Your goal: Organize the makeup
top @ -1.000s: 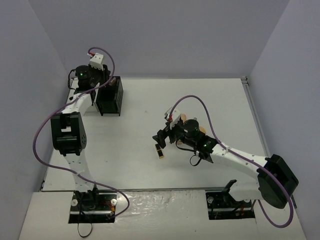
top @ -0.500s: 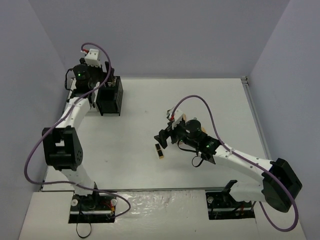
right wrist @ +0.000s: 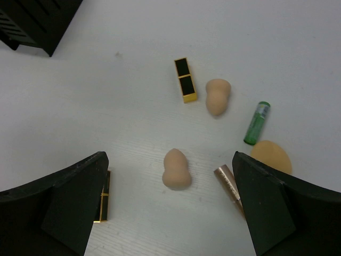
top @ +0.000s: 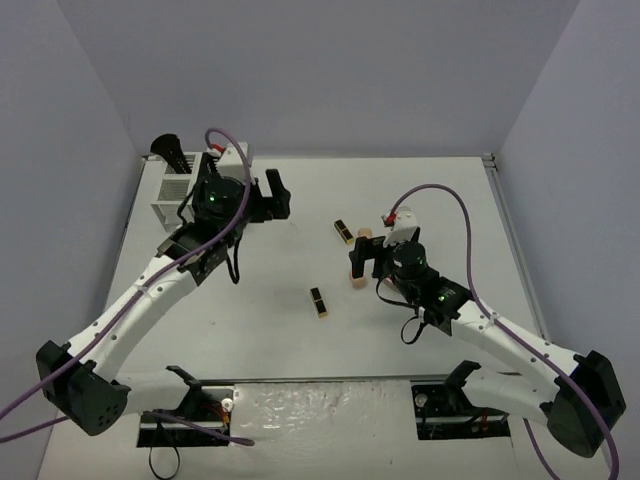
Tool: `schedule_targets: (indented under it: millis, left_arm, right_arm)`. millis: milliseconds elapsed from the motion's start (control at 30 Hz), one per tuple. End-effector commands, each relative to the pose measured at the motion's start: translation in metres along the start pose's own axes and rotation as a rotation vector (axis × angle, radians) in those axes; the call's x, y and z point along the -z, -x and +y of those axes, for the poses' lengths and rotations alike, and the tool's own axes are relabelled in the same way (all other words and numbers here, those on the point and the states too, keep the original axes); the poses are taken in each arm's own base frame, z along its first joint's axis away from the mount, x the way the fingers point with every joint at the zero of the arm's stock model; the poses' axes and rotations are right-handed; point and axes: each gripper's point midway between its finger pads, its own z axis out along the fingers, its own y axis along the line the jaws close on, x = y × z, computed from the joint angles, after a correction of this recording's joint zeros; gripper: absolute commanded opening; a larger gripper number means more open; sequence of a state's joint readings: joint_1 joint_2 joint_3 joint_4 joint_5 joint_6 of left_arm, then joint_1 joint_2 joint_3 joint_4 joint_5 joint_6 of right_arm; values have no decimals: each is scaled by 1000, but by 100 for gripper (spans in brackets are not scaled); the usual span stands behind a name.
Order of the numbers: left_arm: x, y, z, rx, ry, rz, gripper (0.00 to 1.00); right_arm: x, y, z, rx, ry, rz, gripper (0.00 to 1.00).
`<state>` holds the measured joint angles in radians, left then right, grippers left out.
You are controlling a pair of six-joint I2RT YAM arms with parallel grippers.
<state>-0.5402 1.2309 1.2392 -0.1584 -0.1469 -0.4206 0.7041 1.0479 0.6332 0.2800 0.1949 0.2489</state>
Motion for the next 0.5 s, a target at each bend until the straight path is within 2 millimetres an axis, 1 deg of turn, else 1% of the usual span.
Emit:
schedule_targets:
  millis: [0,33,133,233,267,333,367,400,467]
  left_arm:
    - [20,-68,-17,91,97,156,93]
    - [23,-81,-23,90,105,186,93]
    - [27,-116,-26,79,177,272,93]
    - [20,-167,-40,55,189,402,93]
    - [21,-169,-43,60,185,408,93]
    - [16,-204,-55,47,178,499,93]
    - [13,-218,-59,39,177,536,93]
    - [11,-228,-61,34,177,565,92]
    - [7,-244,-65,33,184,610,89]
  right_arm:
    - [14,11,-37,-141,-184,-76,100]
    - [16,10,-42,-153,-207,-79,100]
    - [21,5,-51,-174,-248,-84,100]
    - [24,5,-55,-189,-264,-93,100]
    - [25,6,-56,-192,-264,-98,100]
    - [27,4,-59,-195,-275,-105,100]
    - [28,3,-61,-194,-281,-108,100]
    - [29,3,-62,-193,-285,-110,100]
    - [30,3,-63,-190,-288,-116,100]
